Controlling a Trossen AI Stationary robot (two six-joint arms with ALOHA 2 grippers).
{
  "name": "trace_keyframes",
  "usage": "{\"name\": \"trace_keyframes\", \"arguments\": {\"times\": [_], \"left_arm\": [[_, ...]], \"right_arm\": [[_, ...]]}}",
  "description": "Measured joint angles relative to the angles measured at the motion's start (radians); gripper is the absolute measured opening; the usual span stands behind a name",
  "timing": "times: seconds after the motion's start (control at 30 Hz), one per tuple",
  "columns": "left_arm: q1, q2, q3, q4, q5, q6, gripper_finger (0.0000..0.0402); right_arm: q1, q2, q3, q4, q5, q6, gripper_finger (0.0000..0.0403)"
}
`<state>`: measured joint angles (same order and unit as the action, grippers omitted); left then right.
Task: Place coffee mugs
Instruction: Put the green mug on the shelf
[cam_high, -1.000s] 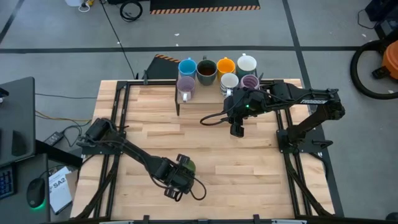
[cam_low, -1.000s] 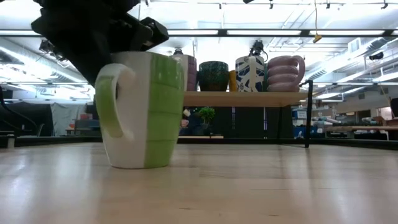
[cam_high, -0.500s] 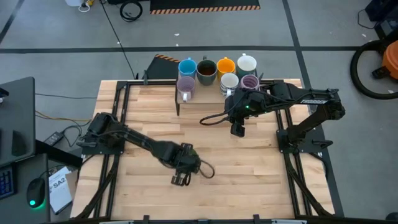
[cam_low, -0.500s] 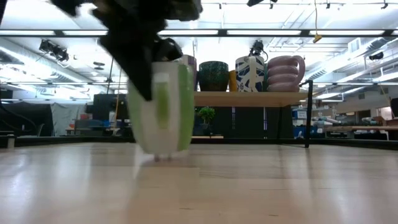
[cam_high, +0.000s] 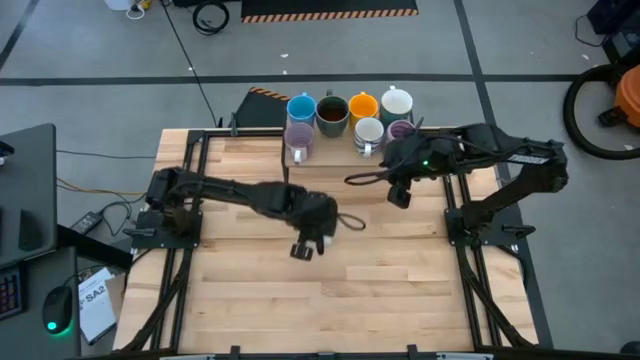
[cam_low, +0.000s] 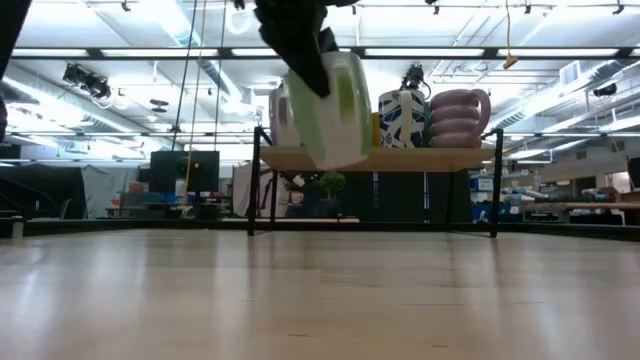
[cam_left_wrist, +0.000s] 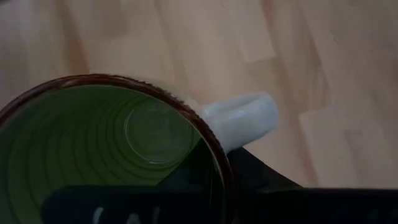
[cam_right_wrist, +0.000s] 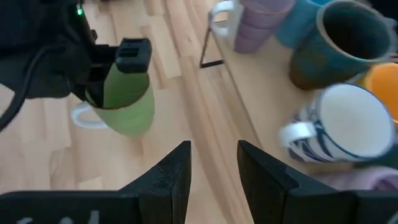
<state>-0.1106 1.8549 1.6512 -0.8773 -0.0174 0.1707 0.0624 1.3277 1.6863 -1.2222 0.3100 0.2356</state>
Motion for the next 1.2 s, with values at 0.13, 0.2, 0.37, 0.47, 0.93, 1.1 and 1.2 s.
{"name": "trace_keyframes", "arguments": {"times": [0.13,0.2,0.37,0.47,0.93,1.1,1.2], "left_arm": [[0.061,0.0,0.058,-0.052,-0.003,0.062,0.0029],[0.082,0.003,0.082,-0.059,-0.019,0.099,0.0029],[0.115,0.01,0.141,-0.064,-0.087,0.202,0.0029],[0.135,0.011,0.156,-0.056,-0.137,0.279,0.0029],[0.245,0.013,0.171,0.05,-0.183,0.361,0.0029],[0.249,0.014,0.239,0.049,-0.129,0.36,0.0029],[0.256,0.014,0.284,-0.031,-0.109,0.358,0.0029]], "right_arm": [[0.0,-0.024,0.0,-0.014,0.023,0.017,0.0136],[0.0,-0.03,0.0,-0.014,0.033,0.023,0.0136],[0.0,-0.033,0.0,-0.015,0.041,0.024,0.0136],[0.0,-0.029,0.0,-0.018,0.041,0.024,0.0136],[0.0,-0.028,0.0,-0.039,0.063,0.029,0.0136],[-0.001,-0.028,0.0,-0.04,0.063,0.026,0.0136],[-0.01,-0.028,0.0,-0.04,0.063,0.019,0.0136]]}}
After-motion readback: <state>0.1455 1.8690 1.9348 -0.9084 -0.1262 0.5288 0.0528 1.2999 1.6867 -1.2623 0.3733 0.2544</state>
